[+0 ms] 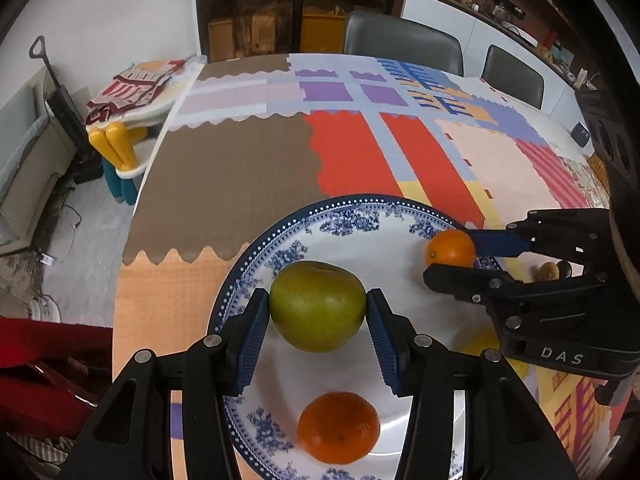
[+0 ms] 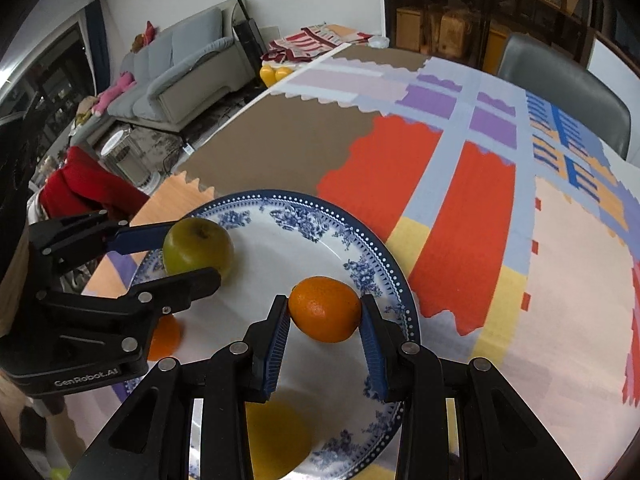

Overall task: Organize fruits
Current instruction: 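Lower the apple and mandarin onto the plate and open both tools, then move both tools back over the remaining fruits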

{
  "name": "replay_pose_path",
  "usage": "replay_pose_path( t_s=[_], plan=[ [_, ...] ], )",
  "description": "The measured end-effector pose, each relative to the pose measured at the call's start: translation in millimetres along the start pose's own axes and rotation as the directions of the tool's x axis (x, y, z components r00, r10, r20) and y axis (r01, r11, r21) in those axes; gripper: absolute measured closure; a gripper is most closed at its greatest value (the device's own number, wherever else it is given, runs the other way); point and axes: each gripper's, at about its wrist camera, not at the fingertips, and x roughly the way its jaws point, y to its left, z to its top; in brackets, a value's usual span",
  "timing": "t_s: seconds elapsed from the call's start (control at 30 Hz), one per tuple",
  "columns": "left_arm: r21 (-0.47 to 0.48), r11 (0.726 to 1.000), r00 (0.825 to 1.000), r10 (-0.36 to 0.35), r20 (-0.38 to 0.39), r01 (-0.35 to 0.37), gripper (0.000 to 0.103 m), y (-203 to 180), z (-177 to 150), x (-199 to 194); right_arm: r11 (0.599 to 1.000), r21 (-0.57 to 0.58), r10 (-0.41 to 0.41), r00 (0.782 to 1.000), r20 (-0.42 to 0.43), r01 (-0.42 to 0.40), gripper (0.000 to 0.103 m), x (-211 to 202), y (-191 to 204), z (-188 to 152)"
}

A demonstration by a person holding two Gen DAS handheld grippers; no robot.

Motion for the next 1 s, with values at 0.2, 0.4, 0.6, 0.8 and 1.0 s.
replay_pose_path(
  t_s=[0.2,0.4,0.6,0.8,1.0],
  plan=[
    [0.013,1.0,1.0,0.013,-0.007,-0.013,0.054,-2,3,2,1.0,0.001,0.015,1.0,-0.016,-0.014,0.067,6,0,0],
    [0.028,0.999,1.0,0.025,-0.008,-0.024,0.053,-4,4,1,1.0,0.012,0.023,0.999,-0.022,-0.023,0.066,10,-2,0],
    [0.056,0.997,0.996,0.057,0.063,-0.06,0.045,-11,3,-20,1.0,0.006,0.012,1.0,0.019,-0.013,0.056,-3,0,-2],
    [0.069,0.991,0.984,0.104,0.142,-0.114,0.04,-25,-6,-55,1.0,0.013,-0.024,0.996,0.088,0.023,0.056,-35,1,-12],
    [0.063,0.989,0.964,0.116,0.238,-0.135,0.032,-50,-20,-95,0.996,0.037,-0.085,0.979,0.187,0.079,0.045,-86,3,-34]
  ],
)
